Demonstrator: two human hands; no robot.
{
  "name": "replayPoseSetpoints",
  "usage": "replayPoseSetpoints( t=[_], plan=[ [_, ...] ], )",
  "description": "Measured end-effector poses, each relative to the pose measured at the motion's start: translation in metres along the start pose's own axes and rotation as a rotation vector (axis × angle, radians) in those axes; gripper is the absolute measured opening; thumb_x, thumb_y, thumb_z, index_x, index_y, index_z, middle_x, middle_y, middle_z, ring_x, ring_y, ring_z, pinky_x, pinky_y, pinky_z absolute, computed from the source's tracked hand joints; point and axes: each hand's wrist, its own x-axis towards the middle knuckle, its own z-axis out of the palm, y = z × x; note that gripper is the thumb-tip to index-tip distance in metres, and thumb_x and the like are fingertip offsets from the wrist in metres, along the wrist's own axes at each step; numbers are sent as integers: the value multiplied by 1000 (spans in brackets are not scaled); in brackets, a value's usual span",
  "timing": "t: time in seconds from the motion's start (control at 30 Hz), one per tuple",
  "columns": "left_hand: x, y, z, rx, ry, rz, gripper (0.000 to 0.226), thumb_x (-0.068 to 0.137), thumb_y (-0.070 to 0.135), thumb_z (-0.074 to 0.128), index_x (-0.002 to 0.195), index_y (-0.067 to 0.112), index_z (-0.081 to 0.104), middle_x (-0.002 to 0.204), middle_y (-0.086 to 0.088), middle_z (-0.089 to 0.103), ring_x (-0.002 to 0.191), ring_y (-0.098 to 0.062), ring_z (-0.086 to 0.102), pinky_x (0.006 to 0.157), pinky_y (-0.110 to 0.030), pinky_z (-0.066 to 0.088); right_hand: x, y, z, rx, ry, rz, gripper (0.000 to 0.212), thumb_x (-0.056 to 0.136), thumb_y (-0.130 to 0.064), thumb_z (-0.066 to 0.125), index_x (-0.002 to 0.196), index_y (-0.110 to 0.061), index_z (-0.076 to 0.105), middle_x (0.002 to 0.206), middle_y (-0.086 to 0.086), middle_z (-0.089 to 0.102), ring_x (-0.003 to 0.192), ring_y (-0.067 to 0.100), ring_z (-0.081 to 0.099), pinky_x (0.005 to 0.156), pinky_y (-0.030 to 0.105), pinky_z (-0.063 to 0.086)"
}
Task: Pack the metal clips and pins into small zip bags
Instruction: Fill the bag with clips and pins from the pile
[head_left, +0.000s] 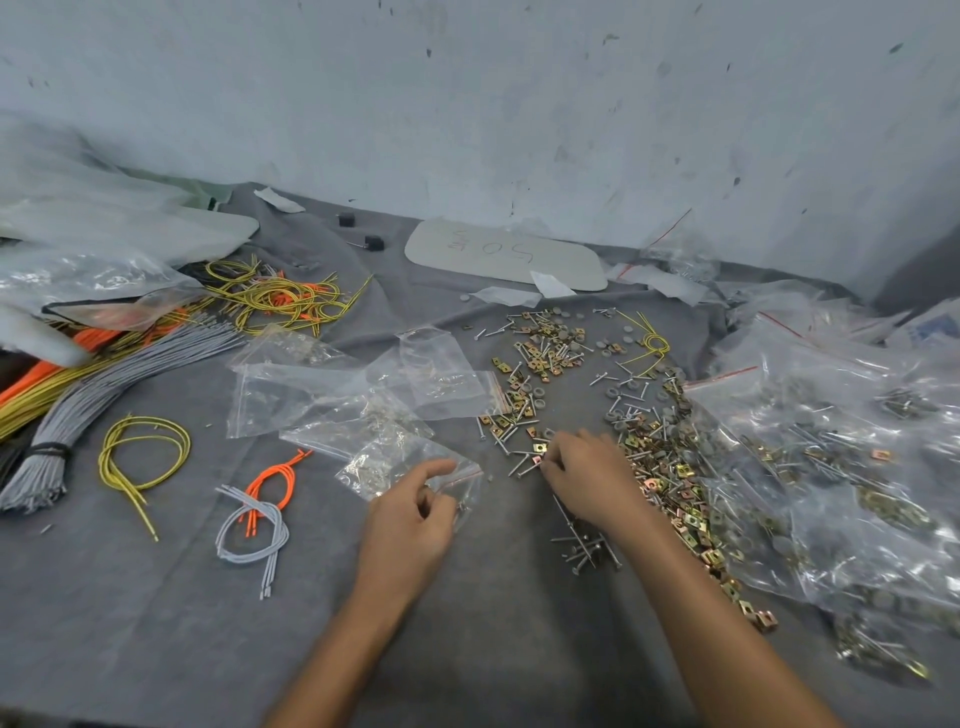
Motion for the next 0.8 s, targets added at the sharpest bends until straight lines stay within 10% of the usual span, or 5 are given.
replayPoseSetpoints(
  t=[0.2, 0.33, 0.63, 0.8],
  plan=[
    [0, 2, 0, -1, -8, 1, 40, 75, 21, 50, 108, 28, 71, 46, 13, 45, 47, -5, 43, 53, -14, 34, -25, -10, -10, 385, 209, -9, 15, 104, -24, 48, 97, -15, 59, 92, 2, 64, 88, 24, 58, 79, 39, 43],
    [1, 2, 0, 3, -7, 4, 39, 75, 22, 51, 107, 33, 70, 47, 13, 48, 48, -4, 45, 53, -13, 37, -54, -46, -5, 650, 59, -170, 5, 97, -24, 62, 95, -23, 67, 83, -10, 68, 79, 2, 60, 75, 25, 48],
    [1, 0, 0, -11, -5, 5, 39, 76, 23, 52, 109, 27, 72, 48, 8, 48, 47, -5, 44, 52, -16, 37, -25, -32, 2, 540, 146, -128, 13, 95, -19, 63, 100, -30, 69, 88, -18, 66, 82, -4, 60, 73, 15, 43],
    [0, 2, 0, -3, 6, -18, 41, 74, 23, 49, 108, 31, 71, 47, 13, 48, 47, -4, 44, 52, -16, 35, 12, -2, -7, 139, 45, -77, 31, 100, -13, 50, 116, -30, 71, 106, 6, 57, 100, 30, 57, 87, 38, 50]
  ],
)
